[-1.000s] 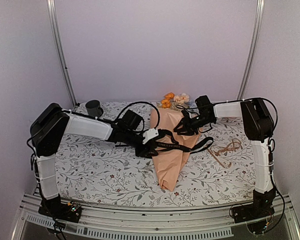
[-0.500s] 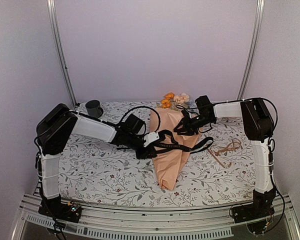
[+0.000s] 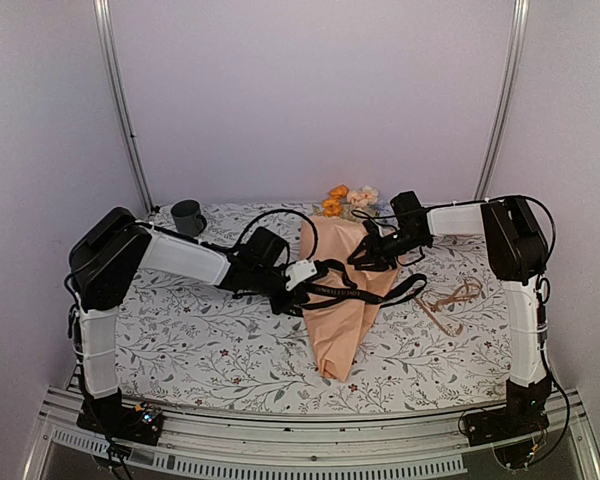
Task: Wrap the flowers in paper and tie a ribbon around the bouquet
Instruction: Cross the ribbon over the folded bouquet.
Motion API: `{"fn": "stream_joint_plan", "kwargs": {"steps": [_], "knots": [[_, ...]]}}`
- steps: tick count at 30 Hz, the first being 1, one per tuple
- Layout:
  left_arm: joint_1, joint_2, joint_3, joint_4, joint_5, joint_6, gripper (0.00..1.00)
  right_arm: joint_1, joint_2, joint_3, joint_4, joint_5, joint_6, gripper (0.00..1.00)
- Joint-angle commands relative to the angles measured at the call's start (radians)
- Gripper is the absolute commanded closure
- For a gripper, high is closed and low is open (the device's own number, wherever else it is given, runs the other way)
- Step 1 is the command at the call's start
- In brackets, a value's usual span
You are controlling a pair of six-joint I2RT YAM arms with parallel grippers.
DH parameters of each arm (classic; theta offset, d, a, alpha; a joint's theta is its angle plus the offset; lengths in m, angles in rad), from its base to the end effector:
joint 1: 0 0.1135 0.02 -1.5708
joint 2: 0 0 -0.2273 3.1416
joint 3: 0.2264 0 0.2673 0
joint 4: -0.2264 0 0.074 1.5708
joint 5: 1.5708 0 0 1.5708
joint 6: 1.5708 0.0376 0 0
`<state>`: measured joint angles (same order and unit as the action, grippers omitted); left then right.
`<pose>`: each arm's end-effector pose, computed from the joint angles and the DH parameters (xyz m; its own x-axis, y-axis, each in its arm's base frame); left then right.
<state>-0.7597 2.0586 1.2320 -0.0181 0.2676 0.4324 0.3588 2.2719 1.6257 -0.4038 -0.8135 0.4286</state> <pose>0.2979 -0.2967 0.0809 -0.1606 0.7099 -0.6857 0.9458 0.3093 0.0987 0.4215 0.1872 0.0916 -0.9797 -0.0625 -0.1906 -0.1898 0.5961 0.7801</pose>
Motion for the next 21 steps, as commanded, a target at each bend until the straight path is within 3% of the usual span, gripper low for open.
{"fn": "stream_joint_plan", "kwargs": {"steps": [1,4,8,10,12,16,21], "knots": [[-0.021,-0.08,-0.02,0.032,0.032,-0.021,1.0,-0.003,0.023,-0.03,-0.05,0.025,0.001,0.66],[-0.064,-0.141,-0.029,0.032,0.066,-0.007,1.0,-0.004,0.026,-0.03,-0.049,0.024,0.001,0.66],[-0.09,-0.156,-0.054,0.026,0.002,0.007,0.98,-0.002,0.021,-0.034,-0.049,0.022,0.004,0.66],[-0.084,-0.14,-0.05,0.006,-0.067,0.018,0.76,-0.002,0.018,-0.036,-0.049,0.023,0.002,0.66],[-0.067,-0.107,-0.007,-0.065,-0.093,0.018,0.64,-0.002,0.018,-0.038,-0.049,0.025,0.0,0.66],[-0.006,0.016,0.139,-0.25,0.035,-0.062,0.57,-0.003,0.019,-0.039,-0.047,0.027,-0.001,0.66],[0.025,0.055,0.16,-0.268,0.117,-0.126,0.47,-0.002,0.018,-0.046,-0.044,0.029,0.002,0.66]]}}
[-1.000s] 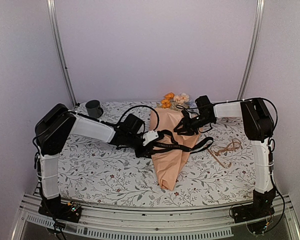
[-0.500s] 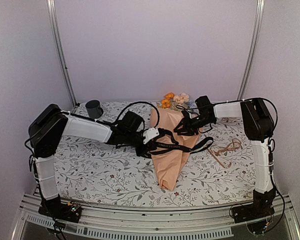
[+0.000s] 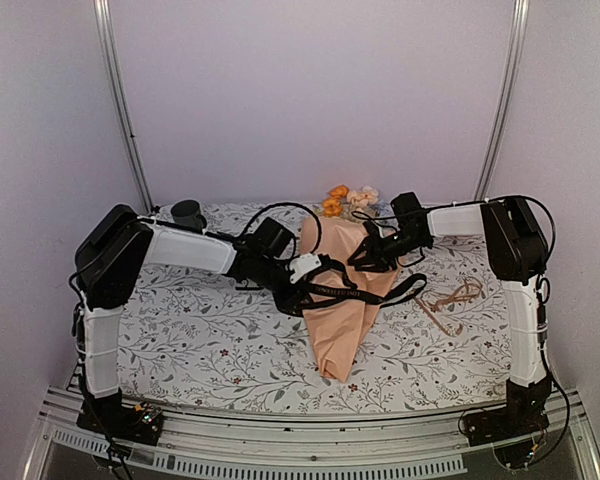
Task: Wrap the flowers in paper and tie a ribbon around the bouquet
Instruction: Cross the ribbon over the folded bouquet.
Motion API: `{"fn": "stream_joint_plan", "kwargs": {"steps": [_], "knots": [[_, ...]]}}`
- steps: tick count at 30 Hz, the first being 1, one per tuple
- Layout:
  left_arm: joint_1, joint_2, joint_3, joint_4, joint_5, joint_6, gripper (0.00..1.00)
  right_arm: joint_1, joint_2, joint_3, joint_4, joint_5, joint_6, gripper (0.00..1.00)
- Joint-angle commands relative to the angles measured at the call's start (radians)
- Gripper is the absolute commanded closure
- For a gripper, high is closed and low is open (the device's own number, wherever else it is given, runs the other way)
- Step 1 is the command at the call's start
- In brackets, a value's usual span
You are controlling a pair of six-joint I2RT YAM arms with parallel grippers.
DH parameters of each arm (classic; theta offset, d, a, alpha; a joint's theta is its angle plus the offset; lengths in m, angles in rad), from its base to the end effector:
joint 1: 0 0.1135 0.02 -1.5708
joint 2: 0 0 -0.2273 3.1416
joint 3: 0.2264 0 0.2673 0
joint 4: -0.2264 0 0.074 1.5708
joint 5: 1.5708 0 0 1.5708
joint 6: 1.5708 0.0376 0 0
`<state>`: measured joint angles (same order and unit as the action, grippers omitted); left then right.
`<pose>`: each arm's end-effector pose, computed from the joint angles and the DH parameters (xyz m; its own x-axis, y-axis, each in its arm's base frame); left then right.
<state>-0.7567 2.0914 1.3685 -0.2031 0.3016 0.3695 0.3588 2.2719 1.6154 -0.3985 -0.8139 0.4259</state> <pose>0.3080 -0.3062 0.0955 -0.2583 0.7181 -0.6462 0.9422 0.3350 -0.0043 0.4200 0.1867 0.0889 -0.9801 -0.0646 -0.1879 -0.1888 0.5971 0.7797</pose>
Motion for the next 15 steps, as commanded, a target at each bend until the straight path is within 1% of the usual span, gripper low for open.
{"fn": "stream_joint_plan", "kwargs": {"steps": [1,6,11,12,15], "knots": [[0.023,0.029,0.026,-0.082,0.086,-0.066,0.46,-0.002,0.018,-0.036,-0.049,0.029,0.005,0.66],[0.017,0.058,0.038,-0.097,0.092,-0.071,0.48,-0.002,0.019,-0.035,-0.049,0.027,0.003,0.66],[-0.002,0.061,0.036,-0.09,0.055,-0.053,0.56,-0.002,0.024,-0.036,-0.044,0.024,0.008,0.66],[-0.004,0.062,0.037,-0.09,0.052,-0.049,0.59,-0.002,0.024,-0.036,-0.043,0.024,0.009,0.66],[-0.009,0.065,0.045,-0.102,0.047,-0.044,0.73,-0.003,0.023,-0.037,-0.042,0.023,0.011,0.66]]}}
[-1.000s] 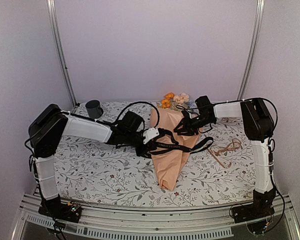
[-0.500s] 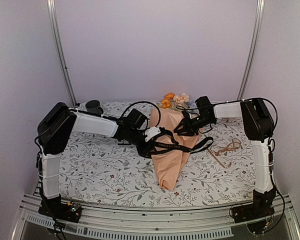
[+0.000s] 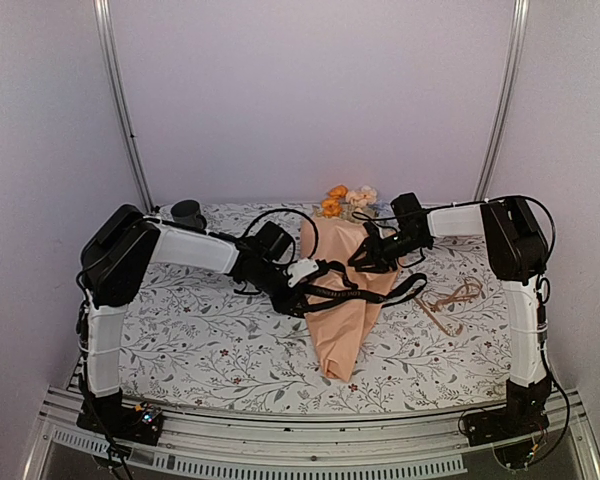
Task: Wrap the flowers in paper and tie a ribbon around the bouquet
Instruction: Cross the ribbon over the folded bouquet.
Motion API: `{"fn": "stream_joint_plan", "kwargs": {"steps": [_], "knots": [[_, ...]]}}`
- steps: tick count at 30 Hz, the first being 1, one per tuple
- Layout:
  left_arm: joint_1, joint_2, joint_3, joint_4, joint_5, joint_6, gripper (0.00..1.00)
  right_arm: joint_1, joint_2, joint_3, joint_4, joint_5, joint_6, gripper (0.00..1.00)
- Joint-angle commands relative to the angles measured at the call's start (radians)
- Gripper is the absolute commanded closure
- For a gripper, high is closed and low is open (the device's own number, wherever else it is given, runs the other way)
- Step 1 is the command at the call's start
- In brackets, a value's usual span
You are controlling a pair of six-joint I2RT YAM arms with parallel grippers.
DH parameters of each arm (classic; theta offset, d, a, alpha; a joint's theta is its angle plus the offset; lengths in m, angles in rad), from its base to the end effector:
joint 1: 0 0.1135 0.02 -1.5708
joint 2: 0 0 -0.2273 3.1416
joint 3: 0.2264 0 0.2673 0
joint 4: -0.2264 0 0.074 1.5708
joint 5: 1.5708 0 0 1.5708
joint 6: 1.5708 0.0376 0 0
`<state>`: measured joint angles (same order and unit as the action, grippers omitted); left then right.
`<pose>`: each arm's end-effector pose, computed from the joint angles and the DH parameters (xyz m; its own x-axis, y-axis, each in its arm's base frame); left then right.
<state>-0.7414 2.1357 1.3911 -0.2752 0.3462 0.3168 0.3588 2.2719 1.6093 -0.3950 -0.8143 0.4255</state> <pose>0.3094 -0.3006 0.0799 -0.3584 0.7255 -0.5876 0.9239 0.3660 -0.1116 0.4191 0.1864 0.0873 -0.9805 -0.0651 -0.1857 -0.1873 0.5974 0.7797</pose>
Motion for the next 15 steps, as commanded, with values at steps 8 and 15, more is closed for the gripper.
{"fn": "stream_joint_plan", "kwargs": {"steps": [8,15], "knots": [[-0.026,-0.03,0.008,-0.036,-0.031,0.002,0.82,-0.002,0.026,-0.031,-0.045,0.021,0.01,0.66],[-0.026,-0.066,-0.002,-0.039,-0.045,-0.008,0.86,-0.002,0.024,-0.031,-0.044,0.021,0.01,0.66]]}}
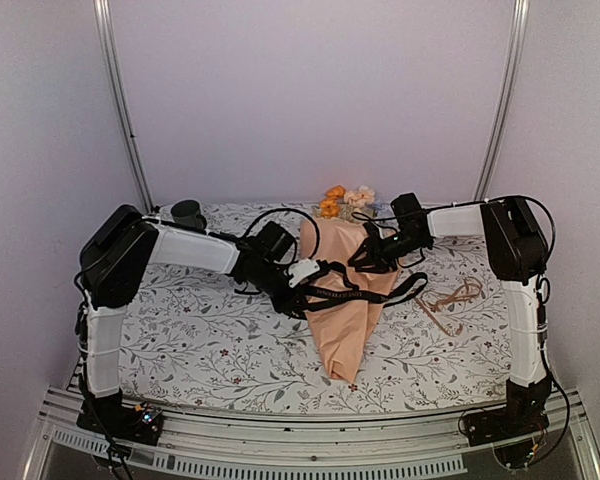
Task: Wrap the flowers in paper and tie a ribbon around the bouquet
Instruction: Cross the ribbon over the folded bouquet.
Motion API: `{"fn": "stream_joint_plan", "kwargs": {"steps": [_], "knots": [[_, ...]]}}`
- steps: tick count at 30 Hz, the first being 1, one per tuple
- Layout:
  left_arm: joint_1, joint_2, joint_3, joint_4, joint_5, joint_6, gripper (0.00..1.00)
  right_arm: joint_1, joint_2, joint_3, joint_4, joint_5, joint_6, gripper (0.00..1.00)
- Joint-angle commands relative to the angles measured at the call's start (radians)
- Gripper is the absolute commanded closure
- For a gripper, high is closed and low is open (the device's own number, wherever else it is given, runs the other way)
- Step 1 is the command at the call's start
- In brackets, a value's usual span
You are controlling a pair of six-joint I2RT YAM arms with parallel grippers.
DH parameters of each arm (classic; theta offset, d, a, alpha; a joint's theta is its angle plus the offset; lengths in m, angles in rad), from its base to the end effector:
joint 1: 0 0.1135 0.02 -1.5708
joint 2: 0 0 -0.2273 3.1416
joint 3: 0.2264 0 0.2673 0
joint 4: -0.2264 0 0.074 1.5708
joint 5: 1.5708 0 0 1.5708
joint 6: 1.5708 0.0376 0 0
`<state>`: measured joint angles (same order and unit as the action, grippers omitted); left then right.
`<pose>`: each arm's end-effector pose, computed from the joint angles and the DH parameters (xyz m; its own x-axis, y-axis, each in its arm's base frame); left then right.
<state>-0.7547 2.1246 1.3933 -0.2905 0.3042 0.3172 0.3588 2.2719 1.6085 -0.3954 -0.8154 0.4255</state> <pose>0.3061 -0.3034 0.0838 -0.3510 0.7386 -0.5755 0.9230 0.3763 -0.0800 0.4189 0.1863 0.0871 -0.9807 -0.0655 -0.1843 -0.1865 0.5970 0.7803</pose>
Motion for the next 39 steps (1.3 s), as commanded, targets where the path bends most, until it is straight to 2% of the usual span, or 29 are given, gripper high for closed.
{"fn": "stream_joint_plan", "kwargs": {"steps": [1,3,6,15,16,20,23,32,35,38,39], "knots": [[-0.012,-0.057,-0.004,-0.028,-0.002,-0.007,0.87,-0.002,0.025,-0.03,-0.043,0.023,0.01,0.66],[-0.014,-0.062,-0.007,-0.037,0.002,-0.008,0.9,-0.002,0.024,-0.03,-0.043,0.022,0.01,0.66],[-0.015,-0.074,-0.022,-0.03,0.025,-0.007,1.0,-0.003,0.024,-0.03,-0.043,0.021,0.009,0.66],[-0.017,-0.059,-0.017,-0.029,0.062,-0.002,1.0,-0.003,0.022,-0.029,-0.043,0.021,0.01,0.66],[-0.018,-0.056,-0.015,-0.03,0.066,-0.001,0.92,-0.002,0.022,-0.03,-0.043,0.022,0.009,0.66],[-0.024,-0.032,0.003,-0.036,0.054,0.0,0.72,-0.001,0.023,-0.03,-0.043,0.021,0.01,0.66],[-0.029,-0.012,0.016,-0.038,0.03,0.001,0.66,-0.003,0.024,-0.032,-0.043,0.019,0.009,0.66],[-0.062,0.046,0.071,-0.058,-0.043,0.032,0.64,-0.003,0.025,-0.033,-0.043,0.017,0.008,0.66],[-0.085,0.076,0.102,-0.116,-0.117,0.045,0.65,-0.002,0.024,-0.035,-0.043,0.017,0.006,0.66],[-0.096,0.081,0.095,-0.116,-0.164,0.053,0.71,-0.002,0.026,-0.035,-0.041,0.015,0.008,0.66],[-0.097,0.083,0.095,-0.118,-0.178,0.052,0.77,-0.002,0.026,-0.035,-0.041,0.014,0.009,0.66]]}}
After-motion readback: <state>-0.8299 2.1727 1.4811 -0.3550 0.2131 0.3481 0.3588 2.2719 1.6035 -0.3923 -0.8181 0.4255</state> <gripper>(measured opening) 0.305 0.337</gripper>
